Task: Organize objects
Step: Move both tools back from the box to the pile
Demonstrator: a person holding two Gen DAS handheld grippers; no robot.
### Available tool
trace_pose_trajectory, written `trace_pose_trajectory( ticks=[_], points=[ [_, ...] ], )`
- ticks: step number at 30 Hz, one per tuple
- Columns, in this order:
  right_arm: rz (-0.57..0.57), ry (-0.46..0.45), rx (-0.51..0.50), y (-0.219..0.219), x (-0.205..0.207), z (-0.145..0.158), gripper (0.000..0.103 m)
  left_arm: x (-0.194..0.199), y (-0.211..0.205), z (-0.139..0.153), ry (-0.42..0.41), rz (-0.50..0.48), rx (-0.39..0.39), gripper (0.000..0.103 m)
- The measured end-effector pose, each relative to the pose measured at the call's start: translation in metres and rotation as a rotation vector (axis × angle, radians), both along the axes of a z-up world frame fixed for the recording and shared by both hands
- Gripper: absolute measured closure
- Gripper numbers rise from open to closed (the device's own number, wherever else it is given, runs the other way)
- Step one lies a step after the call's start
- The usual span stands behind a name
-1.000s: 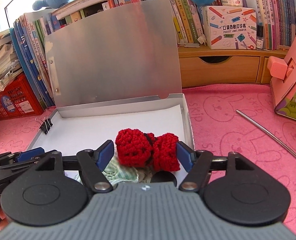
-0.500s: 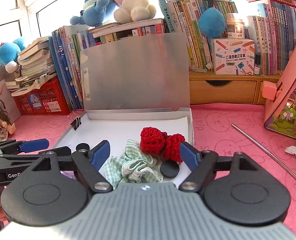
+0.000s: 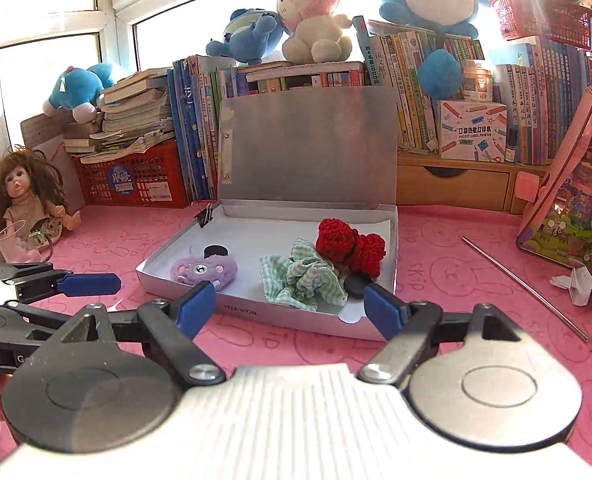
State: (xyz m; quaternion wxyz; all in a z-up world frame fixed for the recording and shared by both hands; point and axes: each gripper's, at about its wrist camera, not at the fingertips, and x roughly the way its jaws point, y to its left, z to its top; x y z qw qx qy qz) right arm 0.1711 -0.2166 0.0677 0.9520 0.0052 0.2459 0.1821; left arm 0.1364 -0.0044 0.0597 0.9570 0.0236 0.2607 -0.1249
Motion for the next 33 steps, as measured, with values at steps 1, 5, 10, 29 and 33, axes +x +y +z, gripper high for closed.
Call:
trace_pose_trajectory(
  ticks=[1,5,10,29,33],
  points=[
    [0.007,-0.003,-0.006,0.001,-0.006,-0.002,0.013,-0.007,-0.001,-0.002,-0.001,-0.007,-0.004,0.027],
    [0.033,-0.008,-0.032,0.003,-0.029,-0.011,0.012,-0.031,-0.003,-0.011,0.006,-0.028,-0.006,0.027],
    [0.048,0.004,-0.043,0.004,-0.047,-0.022,0.012,-0.055,-0.005,-0.025,0.023,-0.03,-0.004,0.027],
    [0.063,0.083,-0.064,0.009,-0.069,-0.06,0.011,-0.112,0.012,-0.047,0.09,-0.029,-0.001,0.027],
    [0.05,0.094,-0.107,0.016,-0.068,-0.066,0.012,-0.112,0.006,-0.051,0.101,-0.036,-0.012,0.029]
  ],
)
